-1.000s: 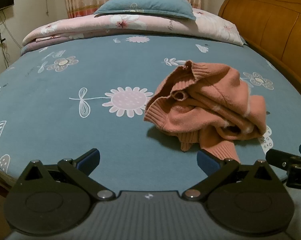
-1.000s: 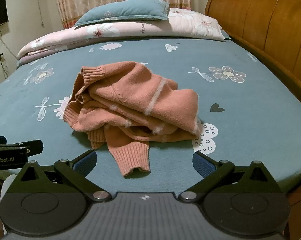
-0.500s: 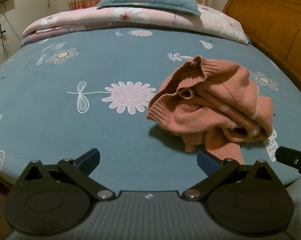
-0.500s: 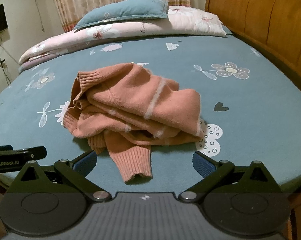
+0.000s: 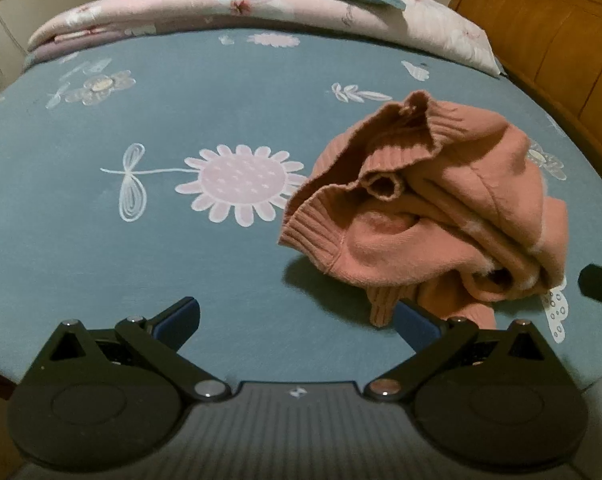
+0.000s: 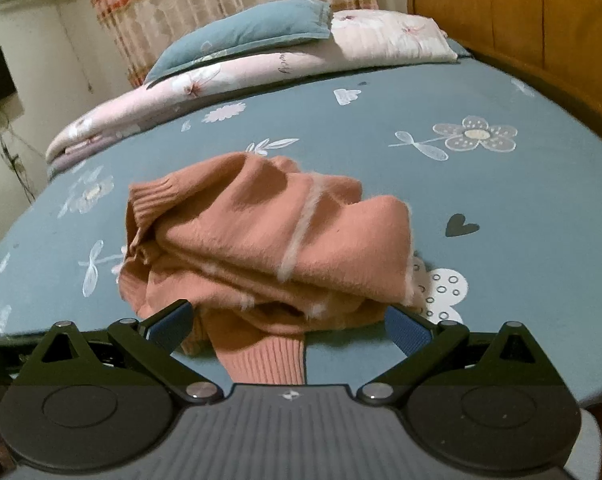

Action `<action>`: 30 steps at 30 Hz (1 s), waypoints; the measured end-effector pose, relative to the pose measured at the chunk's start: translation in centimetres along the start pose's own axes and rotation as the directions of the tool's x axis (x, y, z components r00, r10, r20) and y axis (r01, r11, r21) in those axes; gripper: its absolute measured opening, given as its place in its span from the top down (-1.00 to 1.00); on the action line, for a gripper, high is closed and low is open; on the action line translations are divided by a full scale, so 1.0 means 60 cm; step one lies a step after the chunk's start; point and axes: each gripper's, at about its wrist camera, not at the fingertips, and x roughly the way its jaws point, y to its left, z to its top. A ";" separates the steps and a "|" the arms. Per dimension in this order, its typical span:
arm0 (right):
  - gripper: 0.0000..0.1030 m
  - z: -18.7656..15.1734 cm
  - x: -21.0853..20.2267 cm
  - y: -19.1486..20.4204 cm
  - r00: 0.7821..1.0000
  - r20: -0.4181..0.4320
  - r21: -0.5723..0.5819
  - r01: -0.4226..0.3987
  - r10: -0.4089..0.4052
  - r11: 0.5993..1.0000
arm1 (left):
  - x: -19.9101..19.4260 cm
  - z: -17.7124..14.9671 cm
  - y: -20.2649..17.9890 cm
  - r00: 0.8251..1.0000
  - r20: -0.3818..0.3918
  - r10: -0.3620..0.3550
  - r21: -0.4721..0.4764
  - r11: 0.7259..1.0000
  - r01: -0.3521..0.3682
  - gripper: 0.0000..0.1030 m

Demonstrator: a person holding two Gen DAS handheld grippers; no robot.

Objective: Fold clothes
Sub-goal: 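Move both grippers toward the crumpled pink sweater on the bed, then grasp the sweater's knit cuff with the right gripper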

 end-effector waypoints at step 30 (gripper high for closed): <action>-0.80 0.019 0.036 0.019 0.974 0.070 -0.346 -0.177 0.214 0.921 | 0.043 0.000 0.007 0.990 0.076 -0.122 0.090 0.989 0.115 -0.99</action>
